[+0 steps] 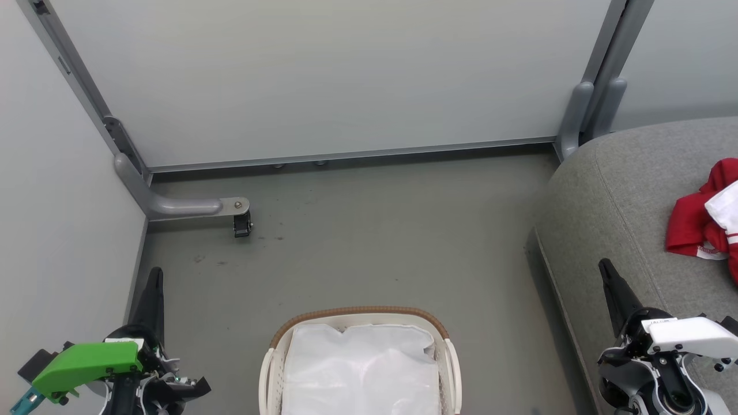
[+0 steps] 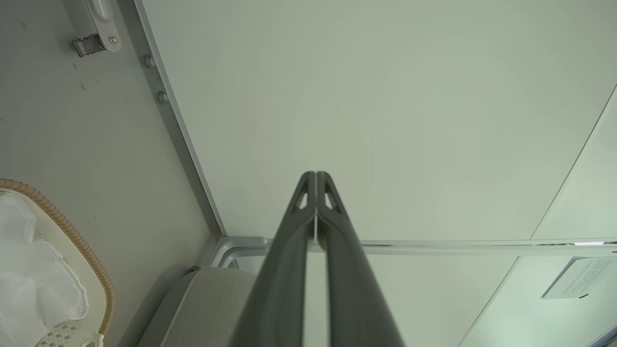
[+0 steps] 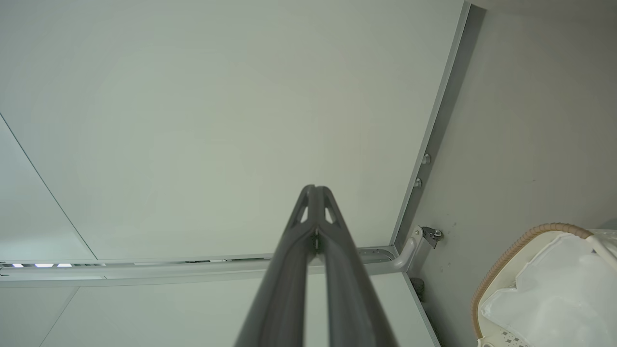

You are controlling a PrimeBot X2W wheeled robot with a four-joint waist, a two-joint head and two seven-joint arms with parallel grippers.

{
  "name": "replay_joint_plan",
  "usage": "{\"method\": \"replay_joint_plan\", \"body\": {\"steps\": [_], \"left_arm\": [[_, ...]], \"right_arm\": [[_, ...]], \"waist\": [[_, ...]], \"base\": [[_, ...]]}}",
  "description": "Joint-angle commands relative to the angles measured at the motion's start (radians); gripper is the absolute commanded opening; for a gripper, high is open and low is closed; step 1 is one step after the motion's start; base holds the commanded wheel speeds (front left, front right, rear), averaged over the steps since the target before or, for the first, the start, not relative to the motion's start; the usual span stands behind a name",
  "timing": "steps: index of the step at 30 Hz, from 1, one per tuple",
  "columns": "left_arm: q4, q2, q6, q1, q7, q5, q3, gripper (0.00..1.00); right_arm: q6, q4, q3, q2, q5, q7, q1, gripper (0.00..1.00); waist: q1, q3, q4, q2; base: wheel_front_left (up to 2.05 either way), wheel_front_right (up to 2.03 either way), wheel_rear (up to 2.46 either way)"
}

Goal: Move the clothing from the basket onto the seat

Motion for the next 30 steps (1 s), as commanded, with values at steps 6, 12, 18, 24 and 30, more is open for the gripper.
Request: {"method": "replay_joint_plan", "body": {"steps": [6, 12, 18, 24, 30], "left_arm": [[-0.001, 0.007, 0.001, -0.011, 0.004, -0.003, 0.002, 0.00], [-0.001, 0.007, 0.001, -0.011, 0.004, -0.003, 0.002, 0.00], [-0.001, 0.007, 0.001, -0.011, 0.003, -0.003, 0.002, 0.00], [-0.001, 0.007, 0.001, -0.011, 0.003, -0.003, 0.002, 0.00], [-0.001, 0.007, 0.001, -0.011, 0.003, -0.003, 0.002, 0.00]], "right_arm": [[0.000, -0.004, -0.003, -0.006, 0.003, 0.003, -0.009, 0.00], [0.000, -0.004, -0.003, -0.006, 0.003, 0.003, -0.009, 0.00], [0.000, -0.004, -0.003, -0.006, 0.003, 0.003, -0.009, 0.00], [0.000, -0.004, -0.003, -0.006, 0.003, 0.003, -0.009, 0.00], [0.000, -0.004, -0.003, -0.006, 0.003, 0.003, -0.009, 0.00]], "waist": [[0.0000, 0.000, 0.000, -0.0001], [0.0000, 0.000, 0.000, -0.0001], [0.0000, 0.000, 0.000, -0.0001], [0.0000, 0.000, 0.000, -0.0001], [0.0000, 0.000, 0.000, -0.0001]], "base": [[0.00, 0.00, 0.00], [0.00, 0.00, 0.00], [0.00, 0.00, 0.00], [0.00, 0.00, 0.00], [0.00, 0.00, 0.00]]}}
